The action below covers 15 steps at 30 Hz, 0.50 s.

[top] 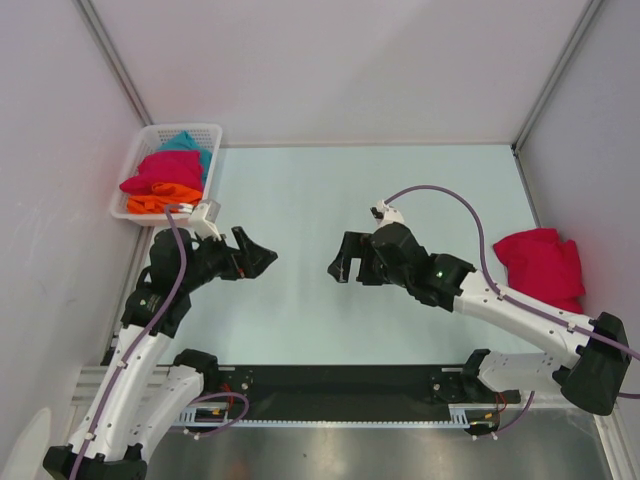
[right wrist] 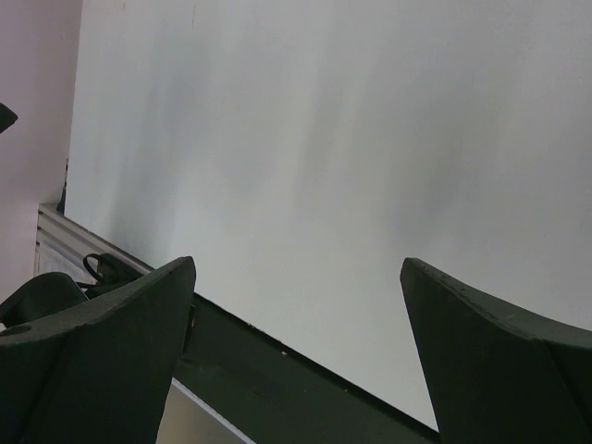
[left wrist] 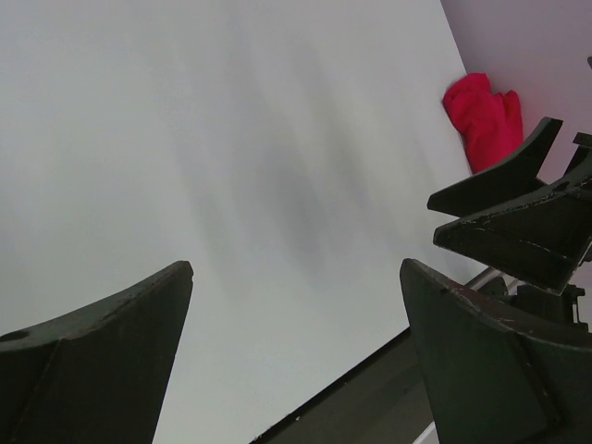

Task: Fold and stack the t-shirts

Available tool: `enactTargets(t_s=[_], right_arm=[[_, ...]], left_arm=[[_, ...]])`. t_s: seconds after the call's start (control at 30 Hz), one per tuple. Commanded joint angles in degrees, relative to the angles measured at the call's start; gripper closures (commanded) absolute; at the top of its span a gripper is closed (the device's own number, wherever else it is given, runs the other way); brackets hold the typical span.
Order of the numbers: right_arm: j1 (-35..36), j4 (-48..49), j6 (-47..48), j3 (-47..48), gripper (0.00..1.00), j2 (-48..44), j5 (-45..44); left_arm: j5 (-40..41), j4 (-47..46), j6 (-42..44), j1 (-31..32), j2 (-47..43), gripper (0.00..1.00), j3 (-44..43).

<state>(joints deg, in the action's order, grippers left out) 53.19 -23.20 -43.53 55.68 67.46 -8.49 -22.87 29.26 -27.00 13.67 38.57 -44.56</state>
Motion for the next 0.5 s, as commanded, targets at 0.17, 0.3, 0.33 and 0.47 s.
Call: enactTargets(t_s=[0.17, 0.3, 0.33, 0.47], right_arm=[[0.34, 5.26, -0.68, 0.22, 0.0, -0.75, 0.76], [0.34, 7.2, -0.86, -1.63, 0.0, -2.07, 0.85], [0.34, 7.21, -0.77, -1.45, 0.0, -2.33, 0.76], [0.16, 4.05, -1.56, -0.05, 0.0, -1.02, -0.12]], left_arm=[[-1.21, -1.92, -0.77, -0.4, -0.69, 0.0, -0.36], [-1.03, -1.57, -0.68, -0.4, -0.77, 0.0, -0.79], [-1.21, -1.48, -0.68, -0.4, -0.77, 0.0, -0.88], [-1.12, -1.48, -0.77, -0.4, -0.6, 0.0, -1.06]])
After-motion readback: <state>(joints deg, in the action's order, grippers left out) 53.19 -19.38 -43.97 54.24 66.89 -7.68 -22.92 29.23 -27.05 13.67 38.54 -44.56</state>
